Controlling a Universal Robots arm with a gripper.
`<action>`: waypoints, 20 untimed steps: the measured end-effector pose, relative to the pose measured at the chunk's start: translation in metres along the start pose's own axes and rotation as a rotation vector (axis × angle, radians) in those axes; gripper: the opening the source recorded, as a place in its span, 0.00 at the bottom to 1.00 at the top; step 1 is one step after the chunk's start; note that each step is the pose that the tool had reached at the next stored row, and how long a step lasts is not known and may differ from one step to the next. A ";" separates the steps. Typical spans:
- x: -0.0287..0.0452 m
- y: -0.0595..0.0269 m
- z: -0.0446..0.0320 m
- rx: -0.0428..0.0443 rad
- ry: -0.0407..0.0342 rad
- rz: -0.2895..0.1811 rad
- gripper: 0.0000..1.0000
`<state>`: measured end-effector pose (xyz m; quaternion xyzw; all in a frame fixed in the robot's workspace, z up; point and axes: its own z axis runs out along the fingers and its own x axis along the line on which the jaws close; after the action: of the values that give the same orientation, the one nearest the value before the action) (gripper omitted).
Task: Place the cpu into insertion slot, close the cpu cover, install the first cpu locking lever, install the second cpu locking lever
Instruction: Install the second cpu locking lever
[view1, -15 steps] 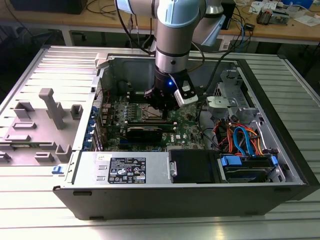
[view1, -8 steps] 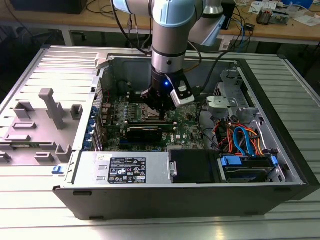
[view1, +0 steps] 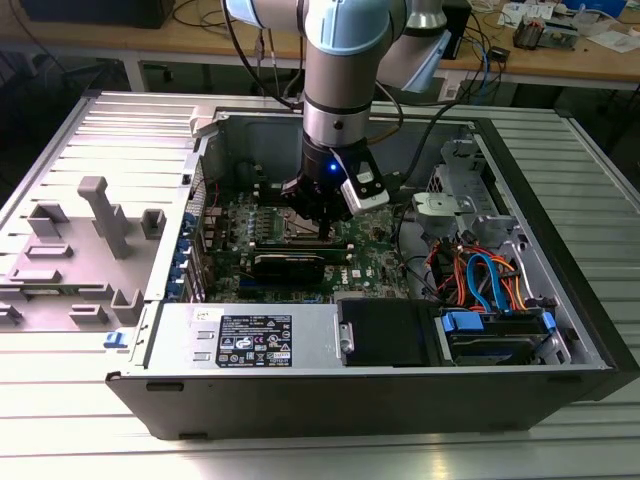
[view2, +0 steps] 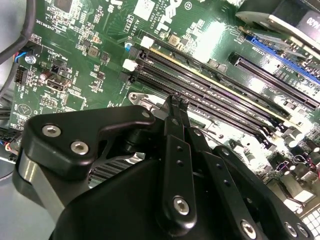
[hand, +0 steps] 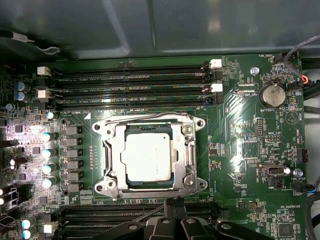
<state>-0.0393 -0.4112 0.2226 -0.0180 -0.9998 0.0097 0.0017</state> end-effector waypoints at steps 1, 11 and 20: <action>0.0000 0.0000 0.0000 0.0000 0.0000 0.000 0.11; 0.0000 0.0000 -0.0027 0.0007 0.0004 -0.014 0.11; 0.0011 -0.0001 -0.0077 0.0010 0.0064 -0.073 0.11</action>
<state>-0.0405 -0.4112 0.2302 0.0183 -0.9998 0.0101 0.0052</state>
